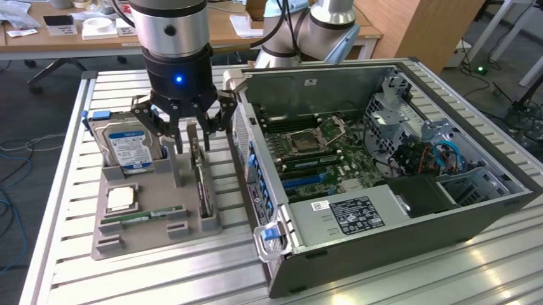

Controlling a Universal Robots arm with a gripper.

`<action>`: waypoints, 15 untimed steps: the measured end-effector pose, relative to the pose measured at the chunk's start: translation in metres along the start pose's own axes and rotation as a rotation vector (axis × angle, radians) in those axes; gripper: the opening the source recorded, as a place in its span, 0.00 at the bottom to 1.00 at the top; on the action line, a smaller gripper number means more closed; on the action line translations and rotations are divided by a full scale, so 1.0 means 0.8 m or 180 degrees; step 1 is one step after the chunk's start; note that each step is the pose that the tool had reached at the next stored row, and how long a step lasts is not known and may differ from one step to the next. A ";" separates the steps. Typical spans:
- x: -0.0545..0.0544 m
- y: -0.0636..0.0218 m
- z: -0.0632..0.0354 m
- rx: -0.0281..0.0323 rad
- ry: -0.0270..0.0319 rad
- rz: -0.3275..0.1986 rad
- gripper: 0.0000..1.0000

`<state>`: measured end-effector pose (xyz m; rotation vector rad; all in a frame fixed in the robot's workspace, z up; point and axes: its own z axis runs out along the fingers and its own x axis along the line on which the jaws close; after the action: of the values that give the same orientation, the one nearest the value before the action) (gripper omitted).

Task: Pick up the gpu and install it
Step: 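Pick up the gpu and move the gpu toward the slot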

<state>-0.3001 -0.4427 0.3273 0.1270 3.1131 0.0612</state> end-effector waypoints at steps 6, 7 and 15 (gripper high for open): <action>0.000 0.000 0.000 0.0000 0.0000 0.0000 0.47; 0.000 0.000 0.000 0.0000 0.0000 0.0000 0.47; 0.000 0.000 0.007 -0.0003 0.0000 0.0000 0.47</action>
<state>-0.3002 -0.4426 0.3216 0.1272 3.1130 0.0624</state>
